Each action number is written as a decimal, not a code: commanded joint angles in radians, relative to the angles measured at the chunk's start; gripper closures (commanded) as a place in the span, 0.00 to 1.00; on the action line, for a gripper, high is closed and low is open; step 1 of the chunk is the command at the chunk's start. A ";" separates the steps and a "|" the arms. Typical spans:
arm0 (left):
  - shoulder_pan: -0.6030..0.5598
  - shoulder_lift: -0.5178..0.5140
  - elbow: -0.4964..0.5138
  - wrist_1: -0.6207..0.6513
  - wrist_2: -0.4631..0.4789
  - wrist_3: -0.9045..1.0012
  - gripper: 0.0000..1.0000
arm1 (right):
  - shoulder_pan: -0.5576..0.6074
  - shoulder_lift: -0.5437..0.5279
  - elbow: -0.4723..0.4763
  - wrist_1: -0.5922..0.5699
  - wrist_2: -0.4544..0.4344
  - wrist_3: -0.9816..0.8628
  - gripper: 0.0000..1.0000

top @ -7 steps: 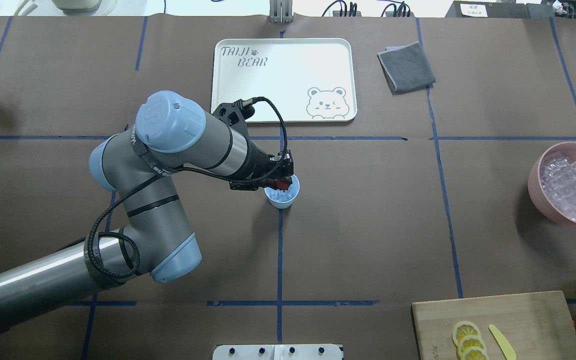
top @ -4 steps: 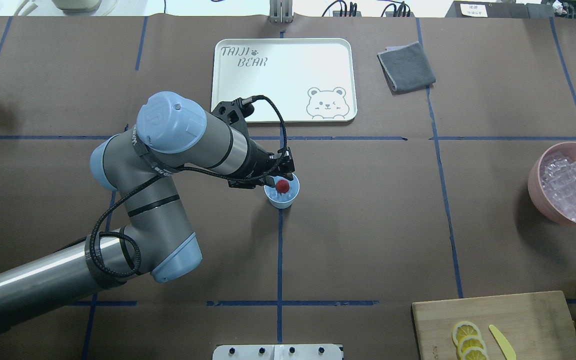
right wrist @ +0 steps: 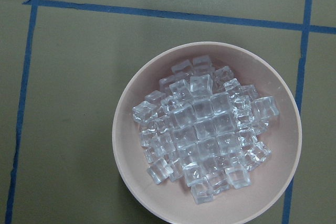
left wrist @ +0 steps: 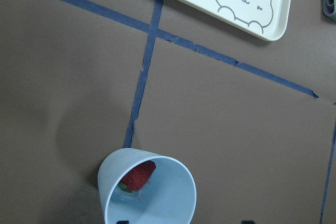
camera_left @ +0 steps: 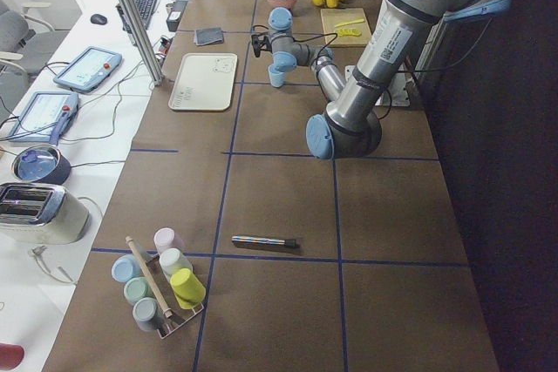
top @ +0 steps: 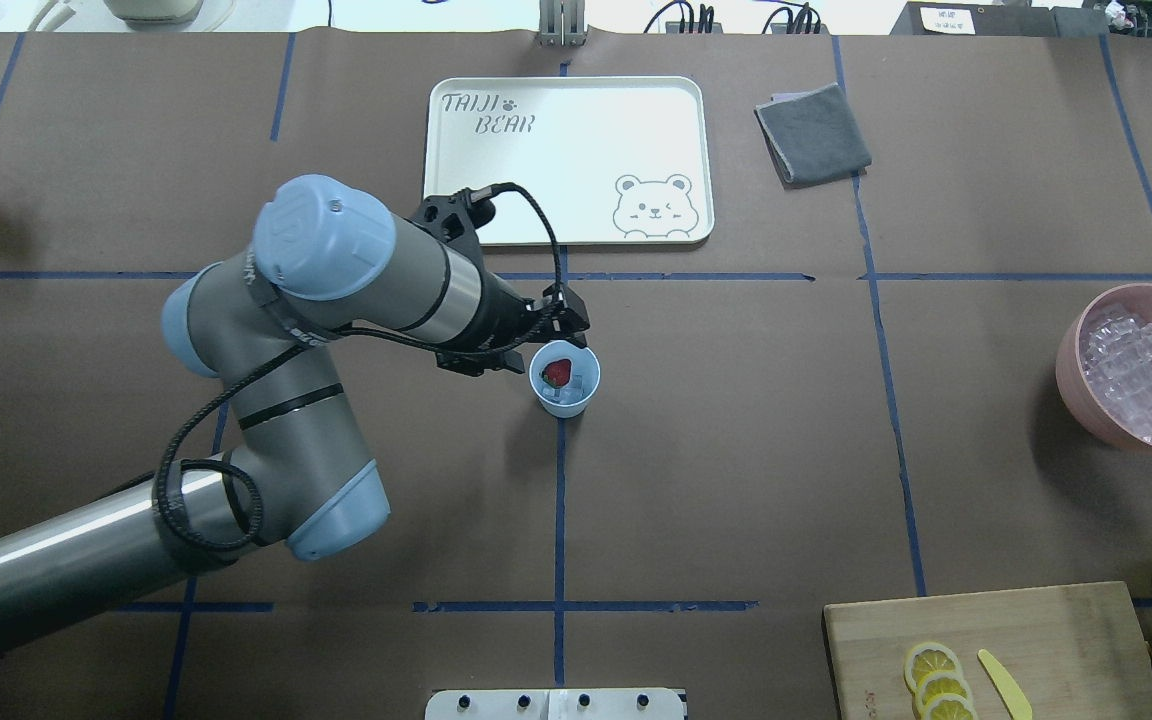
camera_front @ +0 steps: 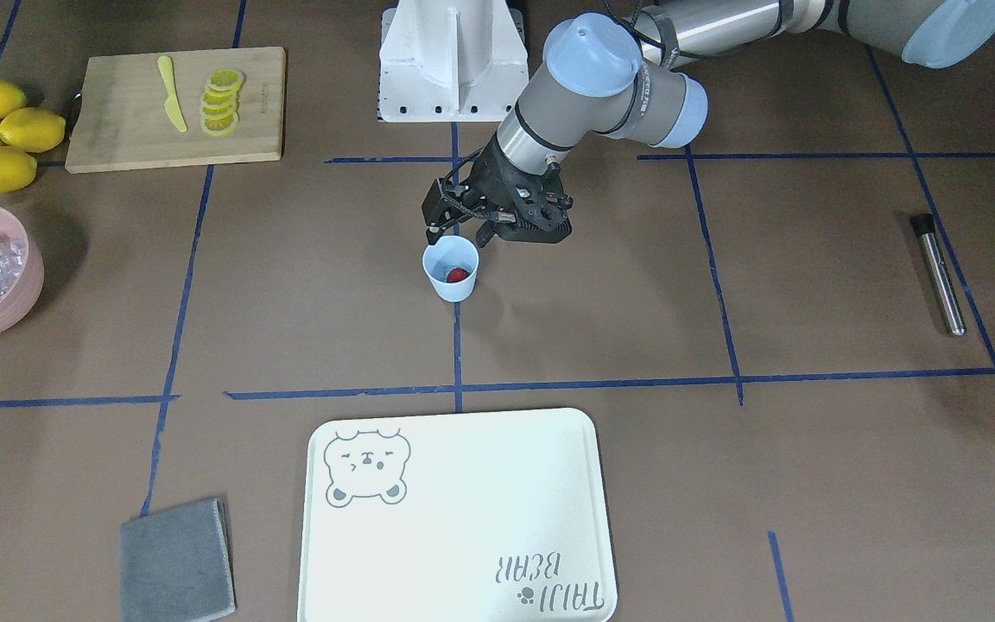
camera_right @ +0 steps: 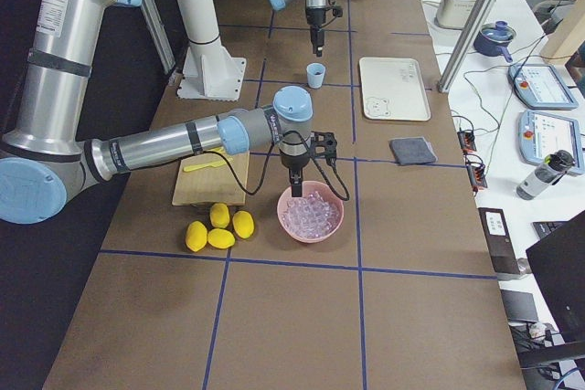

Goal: Mash ice and strawberries in cup
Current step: 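Withdraw the empty left gripper away from the cup toward its side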

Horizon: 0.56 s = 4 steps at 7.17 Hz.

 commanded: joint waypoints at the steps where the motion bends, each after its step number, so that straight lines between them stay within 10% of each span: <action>1: -0.144 0.178 -0.124 0.007 -0.157 0.179 0.24 | 0.001 -0.007 -0.004 0.000 -0.002 -0.008 0.00; 4: -0.387 0.566 -0.217 0.006 -0.315 0.673 0.24 | 0.035 -0.013 -0.006 -0.001 0.000 -0.011 0.00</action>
